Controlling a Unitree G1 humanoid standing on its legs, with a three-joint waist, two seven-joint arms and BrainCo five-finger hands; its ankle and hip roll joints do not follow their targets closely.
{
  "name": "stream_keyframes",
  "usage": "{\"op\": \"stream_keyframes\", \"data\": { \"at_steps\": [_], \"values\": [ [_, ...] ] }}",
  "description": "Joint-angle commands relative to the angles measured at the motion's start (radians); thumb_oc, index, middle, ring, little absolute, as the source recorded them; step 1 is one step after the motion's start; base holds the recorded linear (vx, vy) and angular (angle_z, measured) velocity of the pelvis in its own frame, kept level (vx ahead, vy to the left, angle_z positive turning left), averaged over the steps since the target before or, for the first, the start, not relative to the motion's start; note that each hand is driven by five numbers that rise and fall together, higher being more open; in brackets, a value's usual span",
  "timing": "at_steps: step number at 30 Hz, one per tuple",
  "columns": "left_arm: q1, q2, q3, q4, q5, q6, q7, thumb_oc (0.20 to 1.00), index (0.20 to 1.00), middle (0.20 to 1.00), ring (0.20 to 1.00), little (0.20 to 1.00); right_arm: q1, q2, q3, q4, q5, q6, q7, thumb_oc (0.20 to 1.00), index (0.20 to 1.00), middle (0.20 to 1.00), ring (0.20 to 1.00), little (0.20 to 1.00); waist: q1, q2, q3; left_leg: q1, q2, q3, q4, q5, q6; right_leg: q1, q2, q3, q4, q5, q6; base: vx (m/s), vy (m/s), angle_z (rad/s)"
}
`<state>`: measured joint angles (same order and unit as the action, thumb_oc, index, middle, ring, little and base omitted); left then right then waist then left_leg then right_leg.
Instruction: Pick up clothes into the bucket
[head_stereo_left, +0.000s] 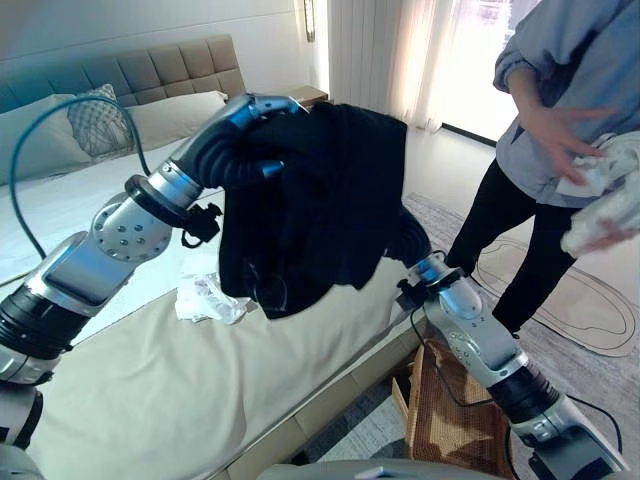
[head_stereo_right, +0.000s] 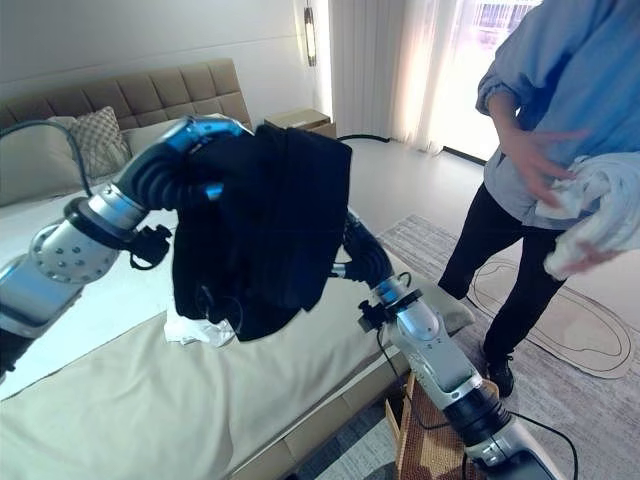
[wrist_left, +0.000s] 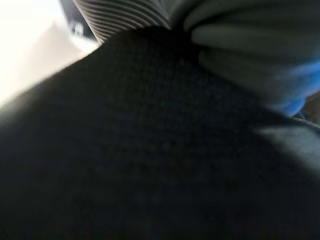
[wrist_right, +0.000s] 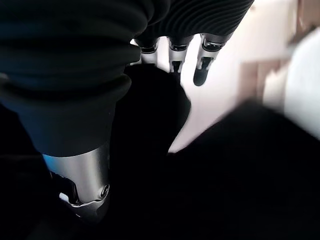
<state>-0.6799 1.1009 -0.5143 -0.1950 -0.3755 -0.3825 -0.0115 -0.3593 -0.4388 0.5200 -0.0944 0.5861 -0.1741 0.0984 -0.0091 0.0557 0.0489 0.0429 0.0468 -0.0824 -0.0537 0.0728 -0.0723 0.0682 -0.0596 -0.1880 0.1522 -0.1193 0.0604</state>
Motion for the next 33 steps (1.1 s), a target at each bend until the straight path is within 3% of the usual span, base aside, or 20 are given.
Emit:
{"op": "stream_keyframes", "data": {
  "at_steps": [1, 8, 14, 16, 17, 18, 27, 33],
  "values": [
    [-0.148, 0.006, 0.007, 0.01, -0.148, -0.004, -0.019, 0.2, 0.2, 0.2, 0.2, 0.2, -0.116, 0.024, 0.025, -0.103, 0.12, -0.014, 0.04, 1.0, 1.0, 1.0, 1.0, 1.0, 0.004, -0.067, -0.026, 0.071, -0.049, 0.038, 0.028, -0.074, 0.023, 0.036, -0.016, 0.054, -0.114, 0.086, 0.035, 0.0, 0.0, 0.0],
    [-0.268, 0.012, -0.169, 0.03, -0.149, 0.033, -0.046, 0.2, 0.2, 0.2, 0.2, 0.2, -0.204, 0.039, 0.205, -0.12, 0.356, 0.067, 0.114, 1.0, 1.0, 1.0, 1.0, 1.0, 0.013, -0.079, -0.025, 0.09, -0.044, 0.047, 0.024, -0.08, 0.02, 0.06, -0.013, 0.064, -0.134, 0.092, 0.037, 0.0, 0.0, 0.0],
    [-0.335, 0.019, -0.243, 0.069, -0.12, 0.04, -0.035, 0.2, 0.2, 0.2, 0.2, 0.2, -0.33, -0.028, 0.271, -0.191, 0.468, 0.063, 0.133, 1.0, 1.0, 1.0, 1.0, 1.0, 0.015, -0.088, -0.022, 0.097, -0.038, 0.055, 0.024, -0.079, 0.015, 0.067, -0.013, 0.064, -0.138, 0.095, 0.039, 0.0, 0.0, 0.0],
    [-0.324, 0.02, -0.234, 0.084, -0.097, 0.047, -0.028, 0.2, 0.2, 0.2, 0.2, 0.2, -0.341, -0.045, 0.268, -0.214, 0.486, 0.061, 0.138, 0.787, 0.787, 0.787, 0.787, 0.787, 0.013, -0.09, -0.023, 0.102, -0.037, 0.056, 0.022, -0.079, 0.015, 0.071, -0.012, 0.065, -0.14, 0.095, 0.04, 0.0, 0.0, 0.0],
    [-0.315, 0.021, -0.226, 0.096, -0.082, 0.049, -0.022, 0.2, 0.2, 0.2, 0.2, 0.2, -0.343, -0.055, 0.258, -0.224, 0.489, 0.056, 0.139, 0.448, 0.448, 0.448, 0.448, 0.448, 0.012, -0.09, -0.023, 0.104, -0.036, 0.058, 0.022, -0.08, 0.014, 0.072, -0.011, 0.065, -0.14, 0.095, 0.04, 0.01, -0.015, -0.03],
    [-0.301, 0.017, -0.213, 0.11, -0.071, 0.05, -0.019, 0.2, 0.2, 0.2, 0.2, 0.2, -0.342, -0.062, 0.252, -0.23, 0.493, 0.055, 0.141, 0.2, 0.2, 0.2, 0.2, 0.2, 0.01, -0.09, -0.023, 0.106, -0.034, 0.059, 0.022, -0.081, 0.014, 0.073, -0.012, 0.066, -0.141, 0.095, 0.04, 0.0, -0.016, -0.04],
    [-0.15, 0.013, -0.048, 0.204, 0.022, 0.065, 0.014, 0.2, 0.2, 0.2, 0.2, 0.2, -0.263, -0.113, 0.148, -0.262, 0.481, 0.047, 0.154, 0.2, 0.2, 0.2, 0.2, 0.2, 0.001, -0.085, -0.019, 0.114, -0.028, 0.071, 0.026, -0.087, 0.012, 0.077, -0.009, 0.07, -0.141, 0.092, 0.041, 0.0, -0.009, -0.05],
    [0.045, 0.014, 0.144, 0.231, 0.085, 0.073, 0.037, 0.2, 0.2, 0.2, 0.2, 0.2, -0.131, -0.144, 0.048, -0.254, 0.449, 0.062, 0.16, 0.2, 0.2, 0.2, 0.2, 0.2, -0.001, -0.084, -0.017, 0.114, -0.026, 0.072, 0.028, -0.089, 0.012, 0.075, -0.008, 0.071, -0.138, 0.089, 0.041, 0.0, 0.0, 0.0]
  ]
}}
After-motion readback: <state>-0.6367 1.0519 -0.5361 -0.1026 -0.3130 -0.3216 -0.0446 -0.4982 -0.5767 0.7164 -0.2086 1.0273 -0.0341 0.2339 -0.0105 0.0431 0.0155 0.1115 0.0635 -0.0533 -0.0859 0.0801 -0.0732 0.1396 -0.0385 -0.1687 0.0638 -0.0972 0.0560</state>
